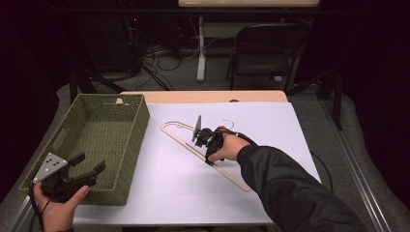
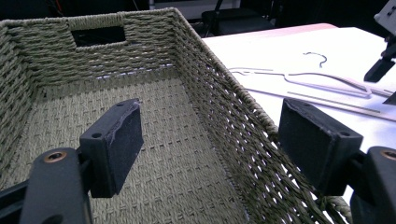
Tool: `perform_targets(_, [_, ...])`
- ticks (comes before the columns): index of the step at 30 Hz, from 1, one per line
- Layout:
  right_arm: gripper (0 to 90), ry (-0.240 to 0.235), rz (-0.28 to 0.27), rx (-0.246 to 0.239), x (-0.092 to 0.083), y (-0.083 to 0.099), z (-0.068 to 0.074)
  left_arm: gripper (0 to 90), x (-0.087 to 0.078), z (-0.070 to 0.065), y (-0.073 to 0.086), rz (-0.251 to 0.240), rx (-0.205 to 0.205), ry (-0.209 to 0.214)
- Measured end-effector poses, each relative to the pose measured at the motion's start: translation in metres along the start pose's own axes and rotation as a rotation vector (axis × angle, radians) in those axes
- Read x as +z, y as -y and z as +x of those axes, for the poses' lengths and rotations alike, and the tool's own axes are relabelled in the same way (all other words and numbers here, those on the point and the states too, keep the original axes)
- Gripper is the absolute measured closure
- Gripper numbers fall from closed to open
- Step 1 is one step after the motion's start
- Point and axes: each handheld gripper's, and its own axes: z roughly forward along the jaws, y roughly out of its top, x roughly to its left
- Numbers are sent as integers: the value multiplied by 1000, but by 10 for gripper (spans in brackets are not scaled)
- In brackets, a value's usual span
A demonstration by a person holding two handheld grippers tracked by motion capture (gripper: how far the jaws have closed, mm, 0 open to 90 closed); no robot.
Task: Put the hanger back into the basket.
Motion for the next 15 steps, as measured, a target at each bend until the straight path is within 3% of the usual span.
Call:
perform_targets(5, [422, -9, 14, 15, 7, -4, -2, 223, 2, -2, 0, 5, 2, 4])
perform_targets(15, [536, -18, 22, 30, 14, -7, -7, 225, 2, -1, 0, 6, 4, 4])
